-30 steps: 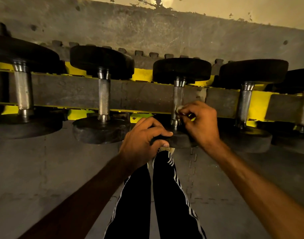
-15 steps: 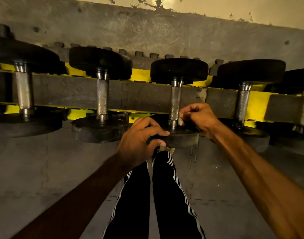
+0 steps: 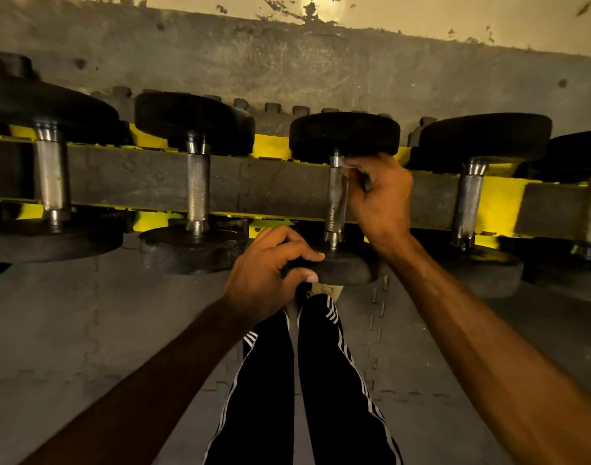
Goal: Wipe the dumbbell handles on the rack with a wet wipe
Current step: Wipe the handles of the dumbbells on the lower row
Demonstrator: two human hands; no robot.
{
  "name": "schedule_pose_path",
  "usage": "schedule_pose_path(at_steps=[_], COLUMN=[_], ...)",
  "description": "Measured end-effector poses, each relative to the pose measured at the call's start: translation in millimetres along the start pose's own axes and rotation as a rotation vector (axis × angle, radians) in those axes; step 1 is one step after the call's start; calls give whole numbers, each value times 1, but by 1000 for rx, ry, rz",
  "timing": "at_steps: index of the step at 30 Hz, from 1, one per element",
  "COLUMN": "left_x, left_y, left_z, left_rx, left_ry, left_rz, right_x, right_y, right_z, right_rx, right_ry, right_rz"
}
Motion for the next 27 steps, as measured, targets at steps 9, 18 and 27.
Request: schedule_pose_path(at_steps=[9, 18, 27], left_x=[4, 6, 11], left_y=[-5, -6, -13], left_z=[1, 1, 4], left_rx=[0, 1, 6], left_ry=[-7, -15, 13], left_rz=[48, 73, 142], right_x=[-8, 2, 14], right_y=[-32, -22, 0], right_z=[24, 14, -18], right_rx=[71, -23, -404], right_ry=[60, 52, -515], right_rz=[-583, -85, -450])
Point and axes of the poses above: each hand's wrist, its own y-axis towards the middle knuckle, its own x-axis out of the palm, z = x × y, the point moved 3 cm from there along y, towards the middle knuckle, and after that the axes turned 1 degree about z, right-handed, at the moved point
